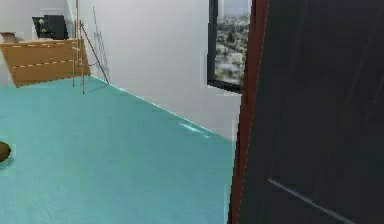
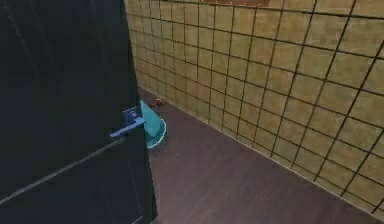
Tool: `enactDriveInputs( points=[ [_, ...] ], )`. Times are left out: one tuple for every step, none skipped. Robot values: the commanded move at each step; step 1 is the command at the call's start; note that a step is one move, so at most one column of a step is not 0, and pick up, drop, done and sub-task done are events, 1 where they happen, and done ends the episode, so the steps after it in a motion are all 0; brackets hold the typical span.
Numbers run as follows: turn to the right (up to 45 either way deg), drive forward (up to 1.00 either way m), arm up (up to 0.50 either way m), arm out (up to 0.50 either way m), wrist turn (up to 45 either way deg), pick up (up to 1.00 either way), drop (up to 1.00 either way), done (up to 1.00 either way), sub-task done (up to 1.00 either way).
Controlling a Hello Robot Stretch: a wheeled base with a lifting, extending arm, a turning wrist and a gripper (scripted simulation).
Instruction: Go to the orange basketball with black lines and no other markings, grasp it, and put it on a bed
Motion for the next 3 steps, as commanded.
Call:
enactDriveInputs(
  points=[
    [0.0, 0.55, 0.00, 0.00, 0.0, 0.00, 0.00, 0.00, 0.00],
    [-42.0, 0.00, 0.00, 0.00, 0.0, 0.00, 0.00, 0.00, 0.00],
    [0.0, 0.30, 0.00, 0.00, 0.0, 0.00, 0.00, 0.00, 0.00]
  ],
)
